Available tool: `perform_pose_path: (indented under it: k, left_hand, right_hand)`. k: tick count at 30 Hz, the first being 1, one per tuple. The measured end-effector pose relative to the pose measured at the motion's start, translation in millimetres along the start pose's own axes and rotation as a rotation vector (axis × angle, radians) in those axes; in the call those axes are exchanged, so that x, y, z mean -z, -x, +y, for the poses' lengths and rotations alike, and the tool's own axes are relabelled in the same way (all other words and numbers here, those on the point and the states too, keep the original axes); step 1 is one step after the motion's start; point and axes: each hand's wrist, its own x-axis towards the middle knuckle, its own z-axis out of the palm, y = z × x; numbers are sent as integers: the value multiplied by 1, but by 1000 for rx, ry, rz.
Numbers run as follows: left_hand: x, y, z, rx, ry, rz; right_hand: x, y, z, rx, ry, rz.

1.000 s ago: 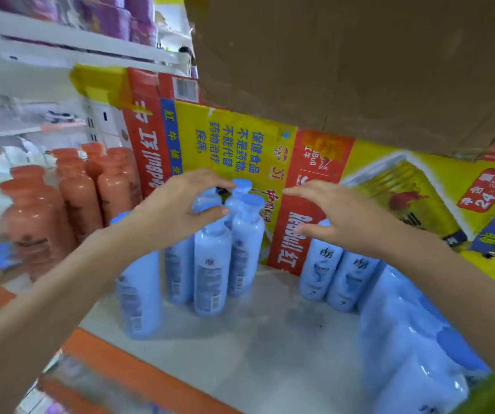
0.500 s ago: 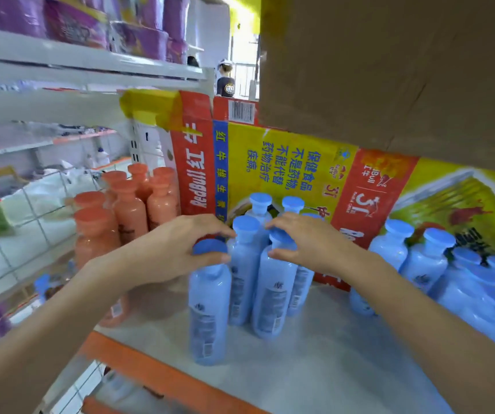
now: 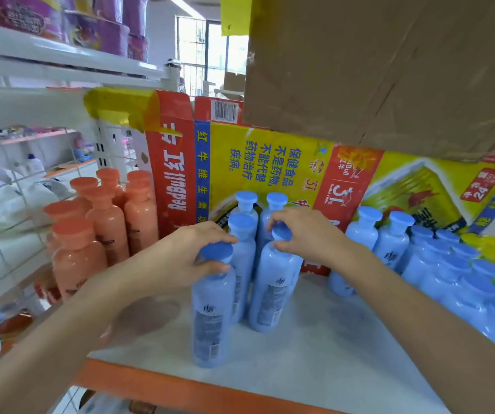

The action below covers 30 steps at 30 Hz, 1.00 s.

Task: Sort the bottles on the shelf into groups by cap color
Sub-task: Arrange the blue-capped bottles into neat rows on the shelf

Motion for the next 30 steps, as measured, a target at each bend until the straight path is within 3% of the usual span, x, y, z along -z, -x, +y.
perform_pose_path:
  k: [16, 30]
  left_hand:
    - [-20, -21, 26, -83, -50, -12]
    - [-78, -104, 74, -230, 43, -43]
  right_hand:
    - [14, 60, 25, -143, -4, 12]
    - [40, 107, 110, -256, -8, 4]
